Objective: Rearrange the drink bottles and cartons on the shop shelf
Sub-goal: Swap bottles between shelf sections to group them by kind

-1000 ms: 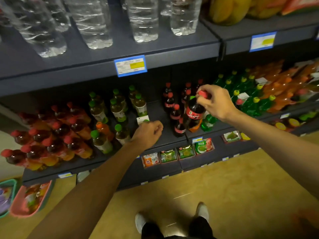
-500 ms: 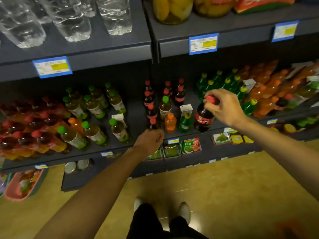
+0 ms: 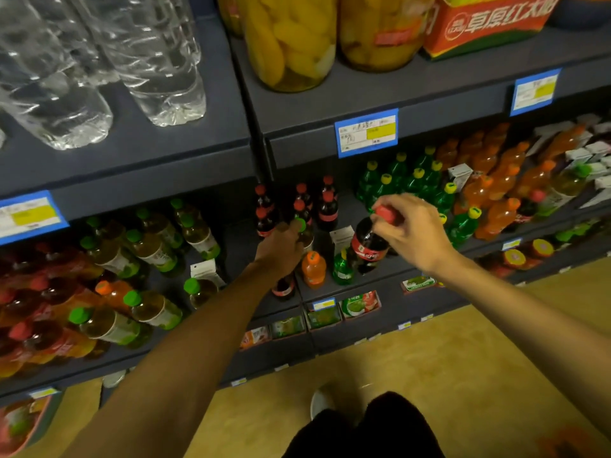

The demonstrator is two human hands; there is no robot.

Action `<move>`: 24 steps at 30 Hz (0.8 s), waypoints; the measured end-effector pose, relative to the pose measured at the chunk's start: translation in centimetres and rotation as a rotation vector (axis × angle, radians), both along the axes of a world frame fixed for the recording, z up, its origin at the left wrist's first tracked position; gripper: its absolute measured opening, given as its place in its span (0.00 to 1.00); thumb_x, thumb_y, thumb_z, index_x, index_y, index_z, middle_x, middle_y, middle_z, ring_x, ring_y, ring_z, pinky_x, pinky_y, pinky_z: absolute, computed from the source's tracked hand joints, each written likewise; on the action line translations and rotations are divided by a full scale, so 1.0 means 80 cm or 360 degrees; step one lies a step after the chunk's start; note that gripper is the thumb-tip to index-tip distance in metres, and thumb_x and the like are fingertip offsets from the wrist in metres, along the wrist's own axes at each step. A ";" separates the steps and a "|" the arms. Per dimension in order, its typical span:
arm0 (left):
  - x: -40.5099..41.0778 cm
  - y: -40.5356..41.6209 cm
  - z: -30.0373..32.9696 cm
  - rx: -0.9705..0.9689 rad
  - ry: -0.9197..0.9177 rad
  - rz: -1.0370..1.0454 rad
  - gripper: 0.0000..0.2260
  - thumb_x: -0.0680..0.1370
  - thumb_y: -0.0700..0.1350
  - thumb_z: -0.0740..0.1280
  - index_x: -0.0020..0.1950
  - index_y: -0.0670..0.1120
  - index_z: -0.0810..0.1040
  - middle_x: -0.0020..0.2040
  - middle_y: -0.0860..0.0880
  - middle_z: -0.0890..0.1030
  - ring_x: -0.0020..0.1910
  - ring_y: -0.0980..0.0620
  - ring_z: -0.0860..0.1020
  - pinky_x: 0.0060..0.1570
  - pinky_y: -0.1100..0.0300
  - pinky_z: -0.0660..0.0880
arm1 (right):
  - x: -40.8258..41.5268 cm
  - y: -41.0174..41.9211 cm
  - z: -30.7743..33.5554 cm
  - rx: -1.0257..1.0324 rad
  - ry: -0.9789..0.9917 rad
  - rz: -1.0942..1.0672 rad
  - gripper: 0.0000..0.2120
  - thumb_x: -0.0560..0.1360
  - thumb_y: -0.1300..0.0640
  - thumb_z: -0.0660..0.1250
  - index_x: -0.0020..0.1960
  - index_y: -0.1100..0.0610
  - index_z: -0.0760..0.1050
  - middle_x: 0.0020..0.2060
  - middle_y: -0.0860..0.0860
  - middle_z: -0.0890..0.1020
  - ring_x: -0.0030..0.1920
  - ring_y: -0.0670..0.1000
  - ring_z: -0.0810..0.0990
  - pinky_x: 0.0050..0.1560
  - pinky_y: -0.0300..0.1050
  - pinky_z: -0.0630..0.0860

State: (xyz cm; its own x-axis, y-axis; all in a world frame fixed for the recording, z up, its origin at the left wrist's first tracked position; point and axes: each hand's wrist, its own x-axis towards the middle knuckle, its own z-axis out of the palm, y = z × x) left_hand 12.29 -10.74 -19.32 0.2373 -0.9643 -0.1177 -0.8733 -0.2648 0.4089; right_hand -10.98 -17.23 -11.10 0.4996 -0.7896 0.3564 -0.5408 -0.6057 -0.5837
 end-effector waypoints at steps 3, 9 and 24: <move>-0.003 -0.020 -0.006 0.0090 -0.0060 0.0034 0.22 0.79 0.45 0.63 0.71 0.46 0.63 0.61 0.41 0.72 0.57 0.40 0.76 0.47 0.52 0.74 | 0.001 -0.010 -0.008 0.0043 0.0003 -0.0009 0.07 0.70 0.63 0.70 0.48 0.60 0.79 0.39 0.53 0.77 0.40 0.50 0.73 0.40 0.35 0.62; -0.006 -0.050 -0.014 0.0193 -0.0038 0.0116 0.25 0.78 0.45 0.63 0.73 0.45 0.60 0.65 0.38 0.70 0.60 0.38 0.75 0.52 0.47 0.76 | 0.011 -0.031 -0.013 0.0134 0.0014 0.0050 0.11 0.69 0.54 0.63 0.45 0.58 0.79 0.37 0.55 0.78 0.37 0.52 0.75 0.38 0.42 0.69; -0.025 -0.100 -0.048 0.0230 -0.0011 0.0424 0.17 0.76 0.42 0.64 0.65 0.41 0.73 0.59 0.36 0.75 0.54 0.36 0.76 0.53 0.49 0.76 | -0.022 -0.112 -0.040 0.0161 -0.0001 0.0461 0.07 0.70 0.57 0.71 0.47 0.58 0.80 0.39 0.55 0.78 0.38 0.52 0.76 0.41 0.41 0.71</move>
